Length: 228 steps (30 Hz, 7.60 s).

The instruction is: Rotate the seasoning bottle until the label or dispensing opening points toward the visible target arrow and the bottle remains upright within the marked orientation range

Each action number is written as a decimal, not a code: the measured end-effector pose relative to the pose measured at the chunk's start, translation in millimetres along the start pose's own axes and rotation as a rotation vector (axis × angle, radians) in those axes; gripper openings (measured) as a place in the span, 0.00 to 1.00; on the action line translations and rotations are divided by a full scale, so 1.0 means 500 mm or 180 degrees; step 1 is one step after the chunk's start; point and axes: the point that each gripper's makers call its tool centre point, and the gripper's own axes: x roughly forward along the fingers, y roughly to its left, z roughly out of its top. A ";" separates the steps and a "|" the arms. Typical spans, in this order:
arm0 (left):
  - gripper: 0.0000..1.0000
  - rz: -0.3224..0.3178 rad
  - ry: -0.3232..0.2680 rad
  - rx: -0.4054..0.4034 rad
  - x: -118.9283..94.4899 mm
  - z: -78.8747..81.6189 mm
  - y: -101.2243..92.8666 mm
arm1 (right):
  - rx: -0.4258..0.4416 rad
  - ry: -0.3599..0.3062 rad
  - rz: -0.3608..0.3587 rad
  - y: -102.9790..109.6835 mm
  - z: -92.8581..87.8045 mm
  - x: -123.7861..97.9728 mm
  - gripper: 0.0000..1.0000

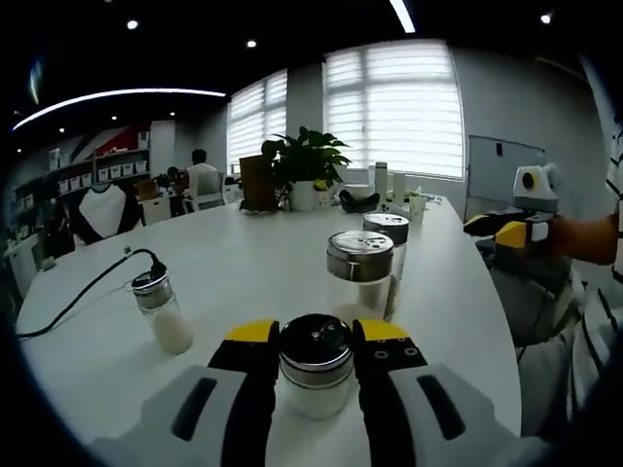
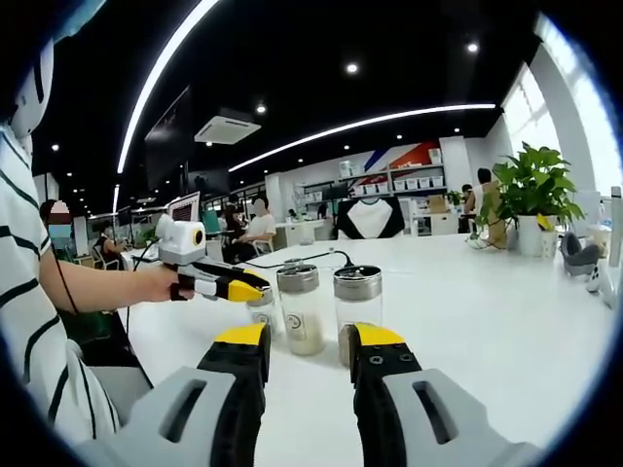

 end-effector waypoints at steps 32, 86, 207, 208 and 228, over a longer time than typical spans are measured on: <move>0.31 -0.0560 0.0029 0.0113 0.001 0.000 -0.005 | 0.0012 -0.0001 0.0005 -0.001 -0.005 -0.005 0.31; 0.33 0.0063 0.0052 -0.0259 0.000 -0.006 0.005 | -0.0037 0.0021 0.0020 0.004 0.003 0.005 0.31; 0.36 -0.0076 0.0004 -0.0094 0.023 0.007 -0.007 | -0.0144 0.0011 0.0034 0.003 0.008 -0.006 0.32; 0.34 -0.0074 0.0000 -0.0091 0.023 0.008 -0.005 | -0.0146 0.0008 0.0036 0.003 0.009 -0.006 0.32; 0.32 -0.0410 0.0040 0.0004 0.023 0.007 -0.003 | -0.0155 -0.0020 0.0039 0.003 0.015 -0.004 0.32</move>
